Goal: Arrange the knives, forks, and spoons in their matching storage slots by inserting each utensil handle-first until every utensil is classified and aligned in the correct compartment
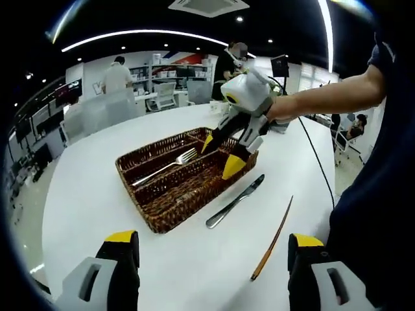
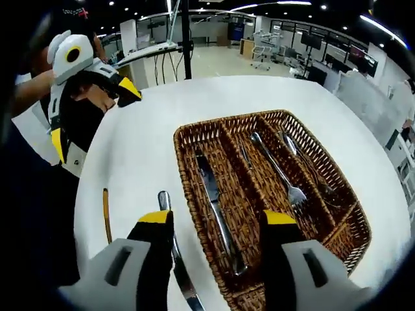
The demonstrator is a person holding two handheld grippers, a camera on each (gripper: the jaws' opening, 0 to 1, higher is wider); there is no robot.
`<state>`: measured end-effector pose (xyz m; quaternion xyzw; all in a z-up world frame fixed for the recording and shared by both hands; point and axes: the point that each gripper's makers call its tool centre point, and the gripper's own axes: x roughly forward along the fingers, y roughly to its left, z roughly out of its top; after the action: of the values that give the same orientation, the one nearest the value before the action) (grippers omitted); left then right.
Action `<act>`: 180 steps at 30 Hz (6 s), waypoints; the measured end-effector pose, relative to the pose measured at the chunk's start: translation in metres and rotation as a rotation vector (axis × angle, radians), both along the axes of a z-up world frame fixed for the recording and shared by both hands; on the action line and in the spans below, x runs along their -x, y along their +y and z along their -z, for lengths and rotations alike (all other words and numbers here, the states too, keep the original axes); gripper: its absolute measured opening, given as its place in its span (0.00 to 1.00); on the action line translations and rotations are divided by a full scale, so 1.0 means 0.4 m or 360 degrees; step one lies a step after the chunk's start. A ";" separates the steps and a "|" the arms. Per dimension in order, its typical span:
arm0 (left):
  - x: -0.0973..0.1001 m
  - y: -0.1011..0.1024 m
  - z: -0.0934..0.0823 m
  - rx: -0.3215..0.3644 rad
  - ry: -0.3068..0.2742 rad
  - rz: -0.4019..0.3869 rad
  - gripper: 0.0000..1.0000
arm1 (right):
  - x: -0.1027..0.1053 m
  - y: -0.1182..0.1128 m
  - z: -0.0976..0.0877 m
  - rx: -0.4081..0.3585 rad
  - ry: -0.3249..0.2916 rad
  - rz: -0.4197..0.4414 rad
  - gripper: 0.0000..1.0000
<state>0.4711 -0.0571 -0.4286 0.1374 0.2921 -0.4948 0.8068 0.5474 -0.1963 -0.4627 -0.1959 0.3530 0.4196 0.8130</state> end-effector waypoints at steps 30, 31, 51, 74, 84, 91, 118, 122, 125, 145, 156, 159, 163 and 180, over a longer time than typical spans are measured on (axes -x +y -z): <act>0.016 -0.074 -0.008 0.0001 0.0062 0.0036 1.00 | 0.249 -0.278 -0.100 -0.0130 -0.0142 0.0765 0.93; 0.017 -0.077 -0.009 -0.0004 0.0071 0.0033 1.00 | 0.259 -0.287 -0.099 -0.0132 -0.0135 0.0788 0.93; 0.038 -0.087 0.002 -0.0081 0.0071 0.0118 0.96 | 0.302 -0.287 -0.067 -0.0002 -0.0066 0.0571 0.74; 0.057 -0.082 0.013 -0.0150 0.0082 0.0197 0.92 | 0.260 -0.214 0.109 0.0450 0.0178 -0.0377 0.37; 0.065 -0.070 0.016 -0.0152 0.0100 0.0198 0.89 | 0.234 -0.205 0.159 0.0553 0.0232 -0.0519 0.26; 0.068 -0.070 0.017 -0.0150 0.0107 0.0198 0.89 | 0.224 -0.195 0.178 0.0563 0.0270 -0.0543 0.23; 0.044 -0.084 0.039 -0.0168 0.0112 0.0277 0.85 | 0.220 -0.174 0.191 0.0693 0.0251 -0.0662 0.08; 0.047 -0.118 0.055 -0.0165 0.0127 0.0365 0.80 | 0.237 -0.170 0.190 0.0681 0.0256 -0.0661 0.07; 0.051 -0.147 0.077 -0.0199 0.0132 0.0452 0.79 | 0.242 -0.169 0.188 0.0679 0.0249 -0.0666 0.07; 0.061 -0.307 0.198 -0.0298 0.0077 0.0878 0.43 | 0.265 -0.146 0.149 0.0681 0.0192 -0.0681 0.07; 0.066 -0.342 0.228 -0.0331 0.0012 0.1017 0.34 | 0.270 -0.138 0.125 0.0675 0.0158 -0.0667 0.07; 0.066 -0.342 0.244 -0.0377 -0.0002 0.1036 0.28 | 0.274 -0.135 0.124 0.0674 0.0153 -0.0665 0.08; 0.075 -0.344 0.254 -0.0413 -0.0017 0.1060 0.17 | 0.277 -0.132 0.121 0.0667 0.0148 -0.0654 0.08; 0.081 -0.328 0.261 -0.0522 -0.0018 0.1027 0.06 | 0.303 -0.115 0.123 0.0611 0.0128 -0.0683 0.09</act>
<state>0.4386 -0.1884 -0.5332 0.3530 0.3048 -0.6698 0.5778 0.4263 -0.2422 -0.5118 -0.3997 0.4084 0.5150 0.6390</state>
